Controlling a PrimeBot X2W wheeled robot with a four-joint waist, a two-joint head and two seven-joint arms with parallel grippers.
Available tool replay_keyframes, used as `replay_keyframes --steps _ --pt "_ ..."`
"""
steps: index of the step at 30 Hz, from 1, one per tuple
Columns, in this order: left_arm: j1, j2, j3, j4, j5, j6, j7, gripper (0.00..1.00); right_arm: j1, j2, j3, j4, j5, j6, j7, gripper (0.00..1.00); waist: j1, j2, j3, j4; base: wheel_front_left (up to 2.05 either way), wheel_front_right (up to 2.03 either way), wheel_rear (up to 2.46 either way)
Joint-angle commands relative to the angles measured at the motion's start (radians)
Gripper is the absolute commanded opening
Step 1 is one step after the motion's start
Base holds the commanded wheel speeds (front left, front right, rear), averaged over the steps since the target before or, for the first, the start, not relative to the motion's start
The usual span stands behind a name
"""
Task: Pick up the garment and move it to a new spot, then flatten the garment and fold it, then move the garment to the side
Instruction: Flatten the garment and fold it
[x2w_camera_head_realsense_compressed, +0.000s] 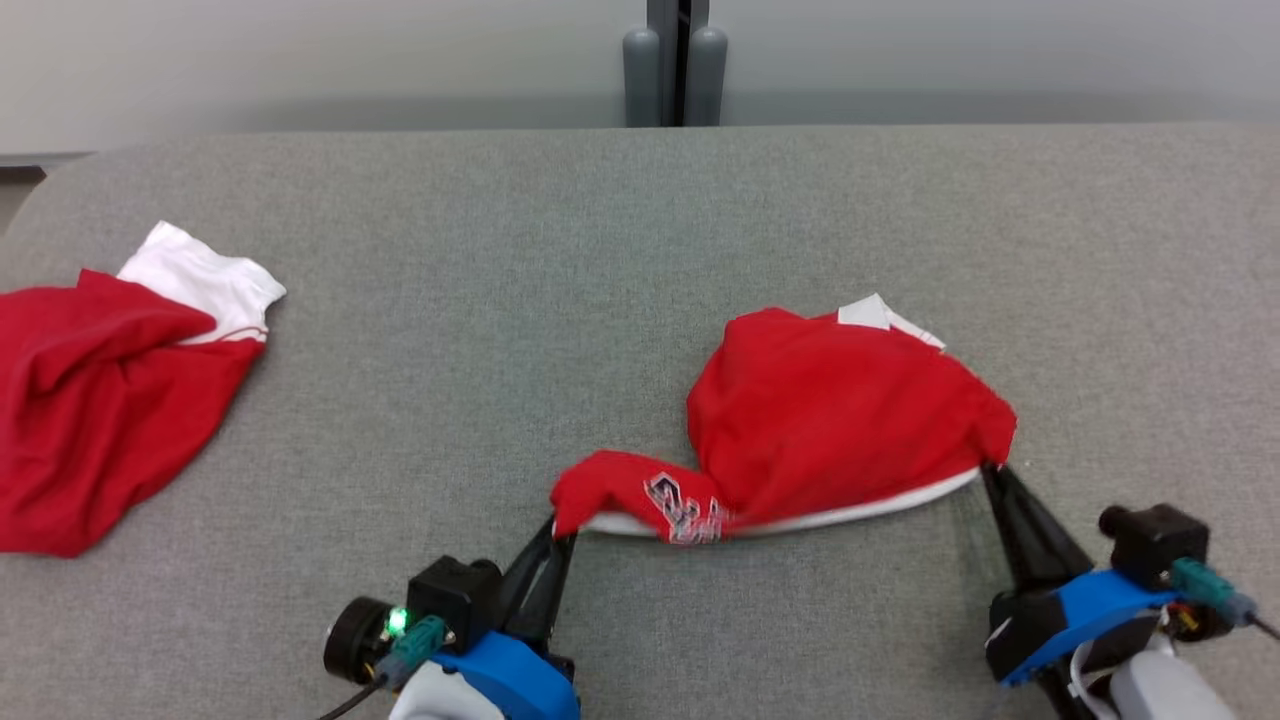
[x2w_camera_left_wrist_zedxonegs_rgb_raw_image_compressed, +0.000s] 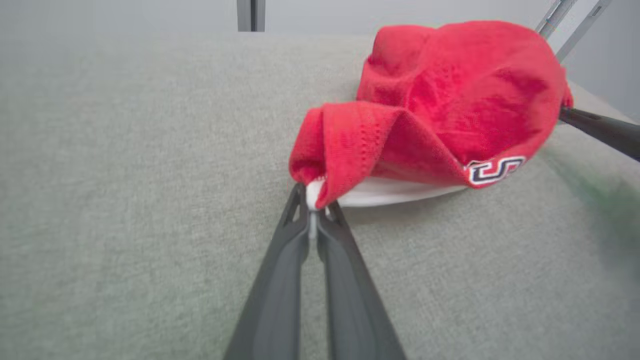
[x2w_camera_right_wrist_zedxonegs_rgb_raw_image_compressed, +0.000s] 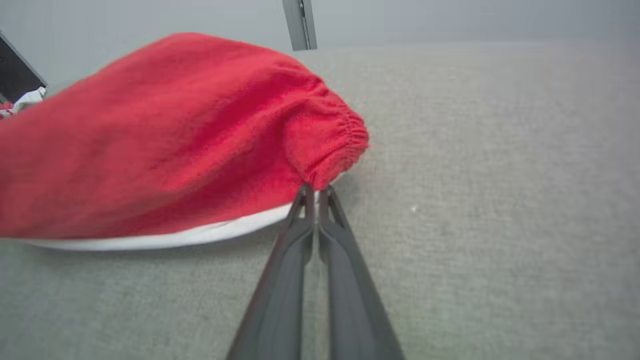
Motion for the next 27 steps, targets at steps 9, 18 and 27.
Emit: replay_keyframes --steps 9,18,27 --pt "-0.076 0.068 0.051 -0.316 0.078 0.068 -0.044 0.00 -0.005 -0.050 -0.105 -0.379 -0.070 0.000 0.011 0.00 -0.0001 -0.0002 -0.080 -0.024 0.00 0.00 0.00" --pt "-0.264 0.113 0.132 -0.577 0.150 0.106 -0.025 0.00 -0.089 -0.082 -0.240 -0.785 -0.141 0.000 0.198 0.00 -0.0001 -0.0002 -0.165 -0.020 0.00 0.00 0.00" --pt "-0.380 0.108 0.153 -0.587 0.120 0.088 0.029 0.00 -0.170 -0.080 -0.253 -0.834 -0.085 0.000 0.290 0.00 -0.0001 -0.0002 -0.150 -0.023 0.00 0.00 0.00"
